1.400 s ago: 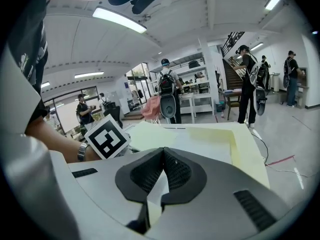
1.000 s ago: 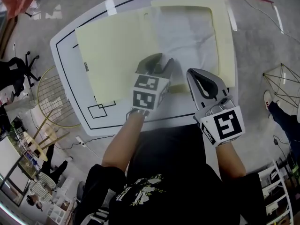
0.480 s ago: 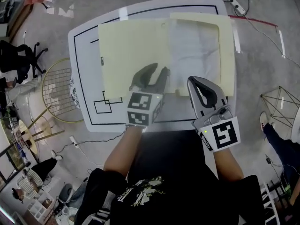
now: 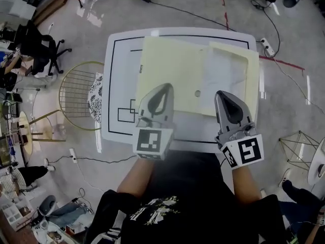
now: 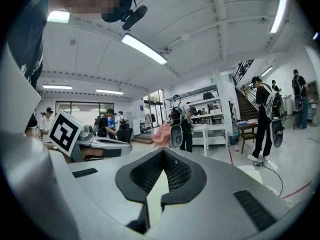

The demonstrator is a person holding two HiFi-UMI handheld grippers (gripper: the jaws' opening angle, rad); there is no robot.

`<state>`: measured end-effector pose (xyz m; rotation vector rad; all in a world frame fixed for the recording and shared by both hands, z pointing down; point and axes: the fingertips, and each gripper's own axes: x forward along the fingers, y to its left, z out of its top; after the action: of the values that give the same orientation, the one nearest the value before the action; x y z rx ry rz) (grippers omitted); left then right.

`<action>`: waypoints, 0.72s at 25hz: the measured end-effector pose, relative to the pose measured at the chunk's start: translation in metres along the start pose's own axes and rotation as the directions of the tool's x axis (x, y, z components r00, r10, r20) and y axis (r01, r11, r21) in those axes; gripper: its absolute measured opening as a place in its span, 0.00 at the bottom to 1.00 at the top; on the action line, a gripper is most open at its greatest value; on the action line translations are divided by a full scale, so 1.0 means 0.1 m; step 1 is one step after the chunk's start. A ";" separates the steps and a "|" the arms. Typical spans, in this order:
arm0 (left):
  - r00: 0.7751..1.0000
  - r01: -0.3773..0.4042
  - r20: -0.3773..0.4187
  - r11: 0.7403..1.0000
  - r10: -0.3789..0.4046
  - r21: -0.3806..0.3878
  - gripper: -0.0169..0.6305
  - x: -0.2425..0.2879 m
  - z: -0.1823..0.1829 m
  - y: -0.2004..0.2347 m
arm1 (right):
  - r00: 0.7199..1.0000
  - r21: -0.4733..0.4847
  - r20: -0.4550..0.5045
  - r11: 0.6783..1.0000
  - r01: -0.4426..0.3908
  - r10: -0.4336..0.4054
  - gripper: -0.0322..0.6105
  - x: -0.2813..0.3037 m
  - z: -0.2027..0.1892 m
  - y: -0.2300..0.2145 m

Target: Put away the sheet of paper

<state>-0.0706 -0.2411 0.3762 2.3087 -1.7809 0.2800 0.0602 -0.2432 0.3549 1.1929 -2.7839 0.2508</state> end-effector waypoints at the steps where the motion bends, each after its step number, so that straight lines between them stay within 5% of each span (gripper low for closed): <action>1: 1.000 -0.010 0.021 1.000 0.010 -0.001 0.03 -0.05 0.03 0.05 | 1.000 0.001 0.011 1.000 0.013 -0.013 0.05 -0.02 0.03 0.01; 18: 0.965 -0.011 0.263 0.999 -0.003 0.052 0.03 -1.23 0.61 0.46 | 0.974 -0.080 0.111 0.975 0.205 -0.196 0.05 -0.39 0.41 0.62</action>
<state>-0.1448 -0.1559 0.2863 2.4780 -1.9189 0.0205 0.0410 -0.1807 0.3018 1.4906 -2.6967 0.0453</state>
